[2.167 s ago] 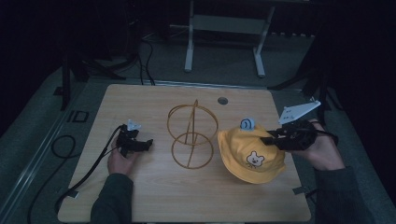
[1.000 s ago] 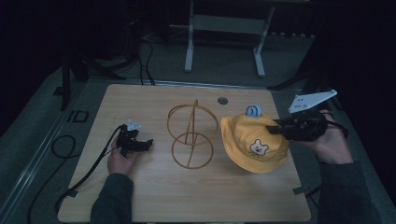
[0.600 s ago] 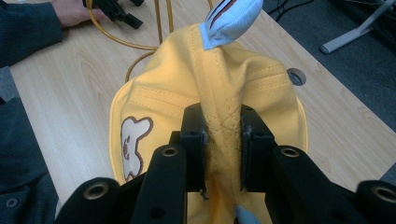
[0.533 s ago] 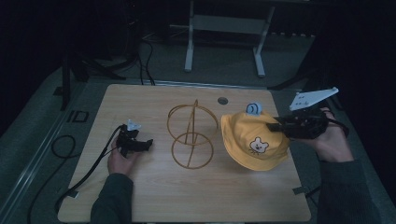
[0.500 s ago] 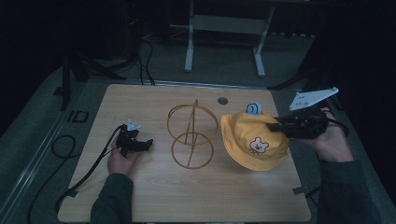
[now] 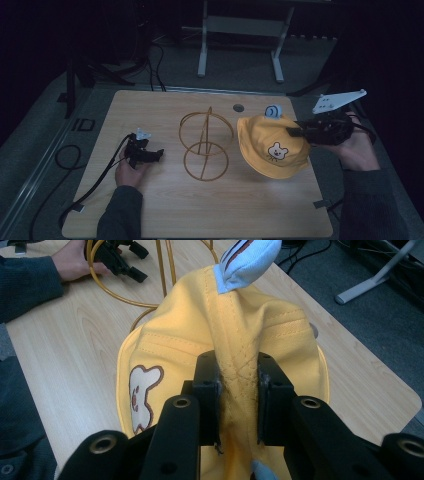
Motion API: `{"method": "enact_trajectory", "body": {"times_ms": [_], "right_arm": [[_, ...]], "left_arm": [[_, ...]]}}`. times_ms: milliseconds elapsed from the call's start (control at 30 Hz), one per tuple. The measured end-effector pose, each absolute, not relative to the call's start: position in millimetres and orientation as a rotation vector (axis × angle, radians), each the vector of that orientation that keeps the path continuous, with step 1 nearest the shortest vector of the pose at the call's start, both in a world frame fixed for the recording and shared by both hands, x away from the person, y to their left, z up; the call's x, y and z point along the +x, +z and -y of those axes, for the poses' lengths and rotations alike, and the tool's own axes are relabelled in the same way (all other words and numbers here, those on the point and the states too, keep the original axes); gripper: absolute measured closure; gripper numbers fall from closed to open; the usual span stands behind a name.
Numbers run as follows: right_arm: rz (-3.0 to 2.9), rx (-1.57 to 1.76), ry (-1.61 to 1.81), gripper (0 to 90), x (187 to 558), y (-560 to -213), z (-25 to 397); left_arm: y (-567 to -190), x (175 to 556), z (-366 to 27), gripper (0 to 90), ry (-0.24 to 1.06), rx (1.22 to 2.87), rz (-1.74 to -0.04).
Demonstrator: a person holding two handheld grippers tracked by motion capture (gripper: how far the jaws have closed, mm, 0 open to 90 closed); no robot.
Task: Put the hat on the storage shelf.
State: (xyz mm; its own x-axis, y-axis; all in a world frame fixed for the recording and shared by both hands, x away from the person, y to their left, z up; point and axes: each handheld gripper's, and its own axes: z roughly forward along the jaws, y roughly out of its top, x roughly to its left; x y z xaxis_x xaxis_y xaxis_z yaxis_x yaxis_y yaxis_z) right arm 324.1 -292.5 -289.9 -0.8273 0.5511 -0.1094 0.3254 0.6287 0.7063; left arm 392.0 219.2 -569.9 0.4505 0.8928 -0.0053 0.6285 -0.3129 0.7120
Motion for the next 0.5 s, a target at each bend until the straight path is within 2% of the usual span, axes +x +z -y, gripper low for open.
{"method": "enact_trajectory", "body": {"times_ms": [500], "right_arm": [[-2.509,0.707,1.041,75.0,328.2,-286.1,290.3]], "left_arm": [[-569.9,392.0,-219.3,13.9,0.525,2.055,-1.266]]}}
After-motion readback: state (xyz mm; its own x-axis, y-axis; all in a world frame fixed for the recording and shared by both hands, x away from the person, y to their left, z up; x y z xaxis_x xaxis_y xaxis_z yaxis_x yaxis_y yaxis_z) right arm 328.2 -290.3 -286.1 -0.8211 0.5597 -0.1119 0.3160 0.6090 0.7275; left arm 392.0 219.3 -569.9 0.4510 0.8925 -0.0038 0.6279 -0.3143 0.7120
